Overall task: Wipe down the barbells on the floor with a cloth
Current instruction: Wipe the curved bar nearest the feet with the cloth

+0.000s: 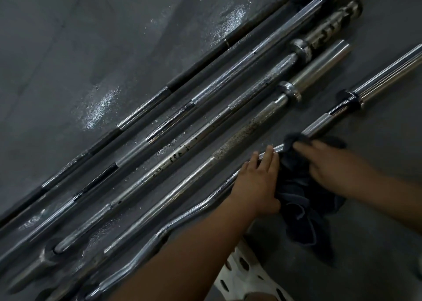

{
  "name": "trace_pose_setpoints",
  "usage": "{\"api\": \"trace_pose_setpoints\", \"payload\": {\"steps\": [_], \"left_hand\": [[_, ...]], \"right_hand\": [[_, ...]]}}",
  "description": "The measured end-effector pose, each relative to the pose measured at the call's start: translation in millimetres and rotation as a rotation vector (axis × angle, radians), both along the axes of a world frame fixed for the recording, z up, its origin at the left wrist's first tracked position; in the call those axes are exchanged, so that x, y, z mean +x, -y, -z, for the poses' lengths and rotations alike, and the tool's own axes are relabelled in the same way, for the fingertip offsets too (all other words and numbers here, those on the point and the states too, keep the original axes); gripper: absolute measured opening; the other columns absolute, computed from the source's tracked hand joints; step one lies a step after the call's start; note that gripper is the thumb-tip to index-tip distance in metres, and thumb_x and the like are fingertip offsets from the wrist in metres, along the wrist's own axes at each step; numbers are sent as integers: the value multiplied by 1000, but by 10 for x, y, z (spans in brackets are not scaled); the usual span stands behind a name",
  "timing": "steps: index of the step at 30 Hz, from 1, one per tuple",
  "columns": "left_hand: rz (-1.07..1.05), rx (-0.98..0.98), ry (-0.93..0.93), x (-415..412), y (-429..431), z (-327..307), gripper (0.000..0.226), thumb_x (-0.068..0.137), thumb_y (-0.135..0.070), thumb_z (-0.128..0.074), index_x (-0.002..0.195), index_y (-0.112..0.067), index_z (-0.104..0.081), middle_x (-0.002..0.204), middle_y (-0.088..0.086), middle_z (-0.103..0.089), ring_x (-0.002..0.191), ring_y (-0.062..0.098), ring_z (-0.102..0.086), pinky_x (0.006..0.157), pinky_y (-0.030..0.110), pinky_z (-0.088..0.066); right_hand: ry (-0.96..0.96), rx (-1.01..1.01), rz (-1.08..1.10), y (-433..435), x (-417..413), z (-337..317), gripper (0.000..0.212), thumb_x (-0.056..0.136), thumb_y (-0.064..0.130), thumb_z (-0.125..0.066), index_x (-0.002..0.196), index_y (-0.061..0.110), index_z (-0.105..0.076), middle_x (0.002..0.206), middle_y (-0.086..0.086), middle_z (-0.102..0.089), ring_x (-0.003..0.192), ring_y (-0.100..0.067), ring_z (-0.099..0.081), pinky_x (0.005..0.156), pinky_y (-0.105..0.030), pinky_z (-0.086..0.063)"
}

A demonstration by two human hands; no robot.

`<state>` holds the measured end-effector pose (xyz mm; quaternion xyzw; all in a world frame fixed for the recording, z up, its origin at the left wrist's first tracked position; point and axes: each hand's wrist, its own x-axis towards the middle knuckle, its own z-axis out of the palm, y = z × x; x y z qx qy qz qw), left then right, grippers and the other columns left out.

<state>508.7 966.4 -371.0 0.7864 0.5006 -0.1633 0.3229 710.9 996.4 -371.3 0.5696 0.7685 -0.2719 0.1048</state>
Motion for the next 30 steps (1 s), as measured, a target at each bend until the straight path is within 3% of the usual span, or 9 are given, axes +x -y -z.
{"api": "trace_pose_setpoints", "payload": {"steps": [2, 5, 11, 14, 16, 21, 25, 27, 30], "left_hand": [[5, 1, 4, -11, -4, 2, 117, 75, -38, -72, 157, -14, 7, 165, 5, 16, 151, 36, 3, 122, 48, -16], [10, 5, 2, -17, 5, 0, 117, 75, -38, -72, 157, -14, 7, 164, 5, 17, 151, 36, 3, 122, 48, -17], [9, -1, -4, 0, 3, -5, 116, 77, -41, -72, 157, -14, 8, 164, 5, 17, 151, 37, 3, 121, 49, -16], [8, 7, -8, -16, 1, -10, 117, 76, -38, -73, 157, -13, 7, 165, 6, 16, 151, 36, 3, 122, 48, -16], [6, 10, -8, -3, 6, 6, 117, 75, -39, -72, 157, -12, 7, 165, 6, 15, 151, 37, 2, 121, 49, -17], [6, 4, 7, 5, 12, 36, 116, 76, -40, -72, 157, -13, 7, 165, 5, 16, 151, 37, 2, 121, 49, -17], [-7, 11, 6, -24, 14, 25, 117, 77, -38, -72, 157, -15, 10, 164, 4, 19, 151, 35, 5, 122, 49, -14], [-10, -4, 5, -3, 12, 8, 117, 77, -39, -72, 157, -15, 9, 164, 4, 19, 151, 36, 5, 122, 49, -14], [-17, -7, 32, 5, 10, 6, 114, 77, -39, -70, 157, -15, 8, 164, 4, 18, 151, 35, 4, 122, 48, -14]], "right_hand": [[39, 47, 5, -141, 215, 48, 66, 87, 17, -56, 148, 31, -35, 137, -11, -47, 104, -38, -63, 80, -38, -51], [14, 89, 470, -453, 425, 142, 65, 83, 9, -56, 143, 21, -35, 127, -29, -48, 107, -49, -57, 92, -55, -49], [-107, 0, 200, -106, 76, 117, 70, 84, 11, -60, 150, 22, -37, 131, -23, -52, 112, -42, -58, 92, -45, -49], [-101, 20, 474, -426, 345, 59, 64, 83, 20, -56, 145, 20, -41, 132, -27, -55, 114, -44, -57, 98, -50, -47], [-84, 48, 643, -428, 216, 35, 62, 85, 12, -58, 144, 18, -40, 127, -30, -56, 110, -46, -57, 96, -49, -47], [-237, -48, 248, 19, -2, 49, 67, 85, 3, -63, 147, 16, -44, 138, -19, -55, 123, -36, -56, 103, -41, -43], [-267, 36, 781, -562, 275, -13, 56, 89, -1, -56, 142, 12, -48, 135, -21, -56, 123, -37, -54, 102, -39, -40], [-225, 31, 740, -440, 103, 4, 55, 86, 0, -58, 139, 12, -48, 131, -25, -57, 119, -41, -55, 100, -42, -42], [-238, -54, 433, -122, 14, -63, 63, 85, 4, -63, 145, 17, -47, 134, -21, -58, 121, -36, -56, 99, -34, -42]]}}
